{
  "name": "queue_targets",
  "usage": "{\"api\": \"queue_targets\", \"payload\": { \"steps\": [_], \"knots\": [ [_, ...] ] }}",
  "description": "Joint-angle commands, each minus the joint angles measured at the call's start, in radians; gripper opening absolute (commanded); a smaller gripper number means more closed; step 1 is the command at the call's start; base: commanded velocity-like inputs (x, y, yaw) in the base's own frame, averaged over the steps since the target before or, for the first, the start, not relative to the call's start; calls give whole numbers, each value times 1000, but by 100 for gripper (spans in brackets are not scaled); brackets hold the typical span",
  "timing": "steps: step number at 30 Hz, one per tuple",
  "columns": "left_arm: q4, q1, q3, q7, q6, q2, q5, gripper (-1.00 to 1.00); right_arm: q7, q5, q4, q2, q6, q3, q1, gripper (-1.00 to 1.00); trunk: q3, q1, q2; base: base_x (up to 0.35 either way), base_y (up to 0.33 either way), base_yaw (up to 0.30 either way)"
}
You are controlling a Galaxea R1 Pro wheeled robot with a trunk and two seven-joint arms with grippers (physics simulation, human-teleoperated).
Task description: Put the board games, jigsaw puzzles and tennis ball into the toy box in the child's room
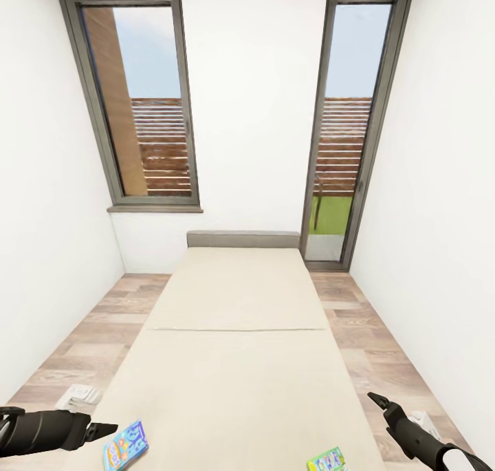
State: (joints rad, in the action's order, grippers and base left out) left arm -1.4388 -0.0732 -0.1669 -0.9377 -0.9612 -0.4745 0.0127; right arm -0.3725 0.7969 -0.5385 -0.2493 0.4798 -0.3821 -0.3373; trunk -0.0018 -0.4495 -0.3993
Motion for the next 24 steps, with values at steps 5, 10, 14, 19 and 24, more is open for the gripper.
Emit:
{"api": "queue_targets", "payload": {
  "steps": [5, 10, 14, 19, 24],
  "knots": [
    [0, 0, -1, -3, -7, 1, 1, 100, -1, 4, 0, 1, 8, -5, 0, 100, 0, 0, -1, 33, 7, 0],
    [0, 0, 0, -3, -7, 2, 1, 100, -1, 4, 0, 1, 8, -5, 0, 100, 0, 0, -1, 75, 4, 0],
    [0, 0, 0, -3, -7, 2, 1, 100, -1, 4, 0, 1, 7, -5, -1, 100, 0, 0, -1, 110, 24, 0],
    [0, 0, 0, -3, -7, 3, 1, 100, -1, 3, 0, 1, 7, -5, -1, 100, 0, 0, -1, 44, 12, 0],
    [0, 0, 0, -3, -7, 4, 1, 100, 0, 2, 0, 2, 7, -5, 0, 100, 0, 0, -1, 11, 3, 0]
  ]
}}
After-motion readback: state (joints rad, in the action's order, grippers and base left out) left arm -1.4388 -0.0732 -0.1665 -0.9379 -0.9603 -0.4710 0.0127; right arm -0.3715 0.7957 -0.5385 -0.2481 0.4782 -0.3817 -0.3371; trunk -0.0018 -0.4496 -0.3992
